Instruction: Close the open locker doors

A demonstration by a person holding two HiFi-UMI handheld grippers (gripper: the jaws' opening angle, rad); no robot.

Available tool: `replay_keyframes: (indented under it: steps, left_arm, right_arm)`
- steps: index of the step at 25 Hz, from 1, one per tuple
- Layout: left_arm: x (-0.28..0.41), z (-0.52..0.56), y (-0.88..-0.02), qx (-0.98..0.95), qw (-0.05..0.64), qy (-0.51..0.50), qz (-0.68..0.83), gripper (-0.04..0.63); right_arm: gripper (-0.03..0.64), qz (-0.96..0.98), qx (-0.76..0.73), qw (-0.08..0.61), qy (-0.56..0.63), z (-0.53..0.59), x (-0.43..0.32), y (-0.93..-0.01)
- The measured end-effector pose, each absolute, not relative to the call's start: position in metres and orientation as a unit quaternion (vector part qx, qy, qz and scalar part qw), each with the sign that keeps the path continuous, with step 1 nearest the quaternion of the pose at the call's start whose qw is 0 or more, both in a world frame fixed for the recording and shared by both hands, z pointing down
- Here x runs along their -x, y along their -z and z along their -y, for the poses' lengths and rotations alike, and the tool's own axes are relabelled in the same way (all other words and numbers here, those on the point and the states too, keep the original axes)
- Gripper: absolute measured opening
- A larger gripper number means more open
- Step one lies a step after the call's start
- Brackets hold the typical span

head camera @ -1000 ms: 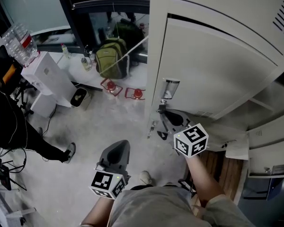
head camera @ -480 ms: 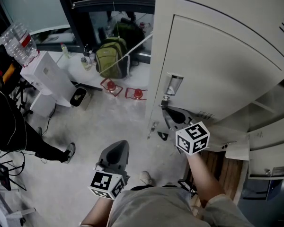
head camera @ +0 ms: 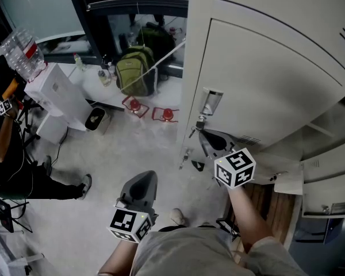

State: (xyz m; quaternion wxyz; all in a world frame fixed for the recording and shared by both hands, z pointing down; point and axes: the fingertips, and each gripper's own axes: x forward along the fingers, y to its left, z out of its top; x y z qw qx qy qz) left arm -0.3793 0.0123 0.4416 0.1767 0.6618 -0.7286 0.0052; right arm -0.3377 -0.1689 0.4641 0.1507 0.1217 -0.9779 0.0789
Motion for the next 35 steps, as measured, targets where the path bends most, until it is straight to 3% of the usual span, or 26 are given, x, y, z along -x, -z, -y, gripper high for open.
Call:
replay_keyframes:
  steps: [21, 35]
  left_arm:
    - [0.371, -0.016, -0.441, -0.666, 0.176, -0.006, 0.725, 0.015]
    - [0.335, -0.013, -0.436, -0.698, 0.166, -0.019, 0.696, 0.015]
  right_arm:
    - [0.028, 0.979, -0.119, 0.146, -0.080, 0.160, 0.331, -0.456]
    - [0.028, 0.982, -0.110, 0.128, -0.087, 0.107, 0.281, -0.432]
